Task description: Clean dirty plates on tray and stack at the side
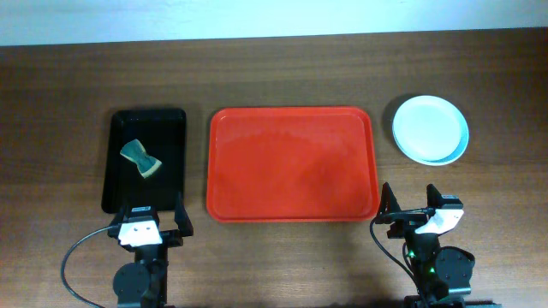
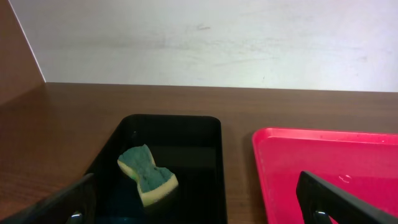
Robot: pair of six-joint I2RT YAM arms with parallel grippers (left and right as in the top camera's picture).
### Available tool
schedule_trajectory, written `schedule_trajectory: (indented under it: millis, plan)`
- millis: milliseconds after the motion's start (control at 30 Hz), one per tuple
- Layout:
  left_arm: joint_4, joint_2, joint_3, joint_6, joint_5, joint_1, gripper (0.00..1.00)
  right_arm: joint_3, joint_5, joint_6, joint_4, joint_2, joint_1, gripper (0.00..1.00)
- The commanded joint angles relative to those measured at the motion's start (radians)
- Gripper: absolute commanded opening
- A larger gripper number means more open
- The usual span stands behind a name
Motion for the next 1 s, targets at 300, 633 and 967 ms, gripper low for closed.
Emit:
schedule_trajectory:
  millis: [300, 633, 967]
  plan:
    - [0.001, -0.009, -0.005, 0.020, 0.000, 0.003, 0.99, -0.009, 0.025, -0.043, -0.003, -0.011, 0.004, 0.98]
    - [0.001, -0.009, -0.005, 0.020, 0.000, 0.003, 0.99, -0.009, 0.018, -0.206, -0.004, -0.011, 0.005, 0.99]
    - [0.001, -0.009, -0.005, 0.019, 0.000, 0.003, 0.99, -0.009, 0.018, -0.206, -0.003, -0.010, 0.005, 0.98]
